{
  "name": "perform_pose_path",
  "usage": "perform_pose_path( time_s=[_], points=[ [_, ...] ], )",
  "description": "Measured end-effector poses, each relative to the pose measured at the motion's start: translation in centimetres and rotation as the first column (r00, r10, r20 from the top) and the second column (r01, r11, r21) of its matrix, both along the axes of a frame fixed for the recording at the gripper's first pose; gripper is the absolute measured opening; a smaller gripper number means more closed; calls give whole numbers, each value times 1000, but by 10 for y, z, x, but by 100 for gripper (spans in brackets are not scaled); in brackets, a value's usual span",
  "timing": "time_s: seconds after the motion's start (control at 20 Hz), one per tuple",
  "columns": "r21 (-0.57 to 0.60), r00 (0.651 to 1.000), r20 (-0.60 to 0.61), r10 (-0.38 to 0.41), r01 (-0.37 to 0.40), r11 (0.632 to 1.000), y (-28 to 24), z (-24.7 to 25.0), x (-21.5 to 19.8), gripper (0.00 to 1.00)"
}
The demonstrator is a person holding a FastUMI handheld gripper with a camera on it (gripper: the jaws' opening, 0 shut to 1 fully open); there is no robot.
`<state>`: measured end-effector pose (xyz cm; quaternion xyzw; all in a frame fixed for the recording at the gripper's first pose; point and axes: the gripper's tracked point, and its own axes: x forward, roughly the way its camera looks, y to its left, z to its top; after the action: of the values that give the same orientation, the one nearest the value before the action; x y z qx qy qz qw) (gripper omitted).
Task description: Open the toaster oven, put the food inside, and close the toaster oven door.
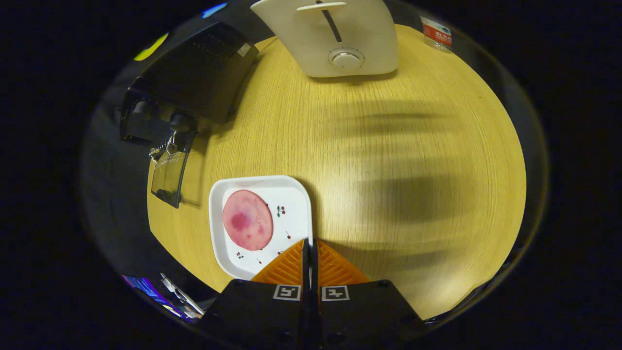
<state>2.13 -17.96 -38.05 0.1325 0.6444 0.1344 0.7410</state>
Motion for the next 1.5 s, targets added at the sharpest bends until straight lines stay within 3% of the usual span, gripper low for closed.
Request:
perform_pose_path(
  time_s=[0.3, 0.65, 1.0, 1.5],
  points=[
    [146, 992, 4, -123, 121, 982, -6, 27, 1, 2],
    [237, 969, 18, -247, 236, 943, -12, 56, -1, 2],
    [285, 949, 57, -310, 282, 916, 1, 106, -26, 2],
    [439, 914, 151, -377, 280, 854, 106, 182, -59, 2]
  ],
)
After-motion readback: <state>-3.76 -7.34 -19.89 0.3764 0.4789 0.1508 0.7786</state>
